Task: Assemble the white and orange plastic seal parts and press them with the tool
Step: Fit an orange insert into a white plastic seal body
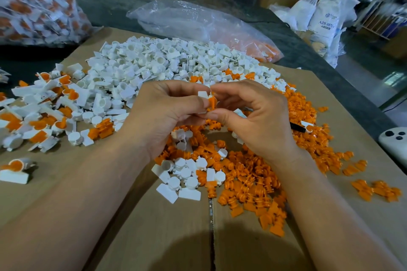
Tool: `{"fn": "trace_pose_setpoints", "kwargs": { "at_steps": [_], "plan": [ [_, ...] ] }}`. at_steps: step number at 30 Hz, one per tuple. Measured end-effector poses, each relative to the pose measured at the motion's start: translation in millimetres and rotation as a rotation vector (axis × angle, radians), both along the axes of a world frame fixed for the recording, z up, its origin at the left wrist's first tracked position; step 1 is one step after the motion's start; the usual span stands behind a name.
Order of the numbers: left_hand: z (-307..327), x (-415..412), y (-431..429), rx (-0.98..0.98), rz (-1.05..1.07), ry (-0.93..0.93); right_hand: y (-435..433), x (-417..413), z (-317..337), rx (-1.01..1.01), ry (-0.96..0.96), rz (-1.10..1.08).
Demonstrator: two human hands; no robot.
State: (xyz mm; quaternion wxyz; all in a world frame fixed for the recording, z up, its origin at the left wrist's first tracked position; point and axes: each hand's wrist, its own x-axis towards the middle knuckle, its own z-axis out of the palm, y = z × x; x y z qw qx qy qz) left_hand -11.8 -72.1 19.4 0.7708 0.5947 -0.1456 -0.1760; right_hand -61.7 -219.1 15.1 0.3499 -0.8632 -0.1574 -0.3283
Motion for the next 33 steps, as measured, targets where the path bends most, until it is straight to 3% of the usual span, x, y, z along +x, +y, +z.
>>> {"fn": "trace_pose_setpoints", "kwargs": {
  "at_steps": [15, 26, 33],
  "plan": [
    [-4.5, 4.8, 0.6, -0.015, -0.109, 0.039, -1.7, 0.2, 1.3, -0.025, 0.035, 0.005],
    [-5.6, 3.2, -1.1, 0.027, 0.016, -0.105, -2.9, 2.8, -1.4, -0.011, 0.026, 0.004],
    [-3.9, 2.5, -0.6, -0.049, 0.026, -0.082, -4.0, 3.2, -2.3, 0.030, 0.026, 0.002]
  ]
}}
